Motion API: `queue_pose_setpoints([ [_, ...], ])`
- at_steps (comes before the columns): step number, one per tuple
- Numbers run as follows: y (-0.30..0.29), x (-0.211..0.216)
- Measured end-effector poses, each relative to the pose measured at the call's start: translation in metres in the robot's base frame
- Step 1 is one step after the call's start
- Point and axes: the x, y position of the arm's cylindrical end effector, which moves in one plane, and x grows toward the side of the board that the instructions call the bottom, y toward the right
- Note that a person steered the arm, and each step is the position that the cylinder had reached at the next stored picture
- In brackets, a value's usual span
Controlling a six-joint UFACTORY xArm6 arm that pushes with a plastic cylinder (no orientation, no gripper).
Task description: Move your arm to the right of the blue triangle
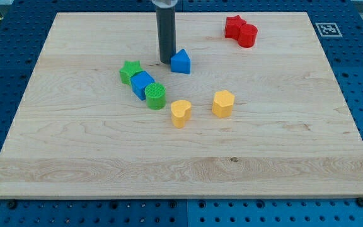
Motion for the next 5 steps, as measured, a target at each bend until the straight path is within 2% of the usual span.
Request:
queue_pose_setpoints([
  [1,0.0,0.001],
  [2,0.0,-0.018],
  [3,0.003,-0.055],
  [4,0.03,-0.066],
  [5,0.077,-0.046],
])
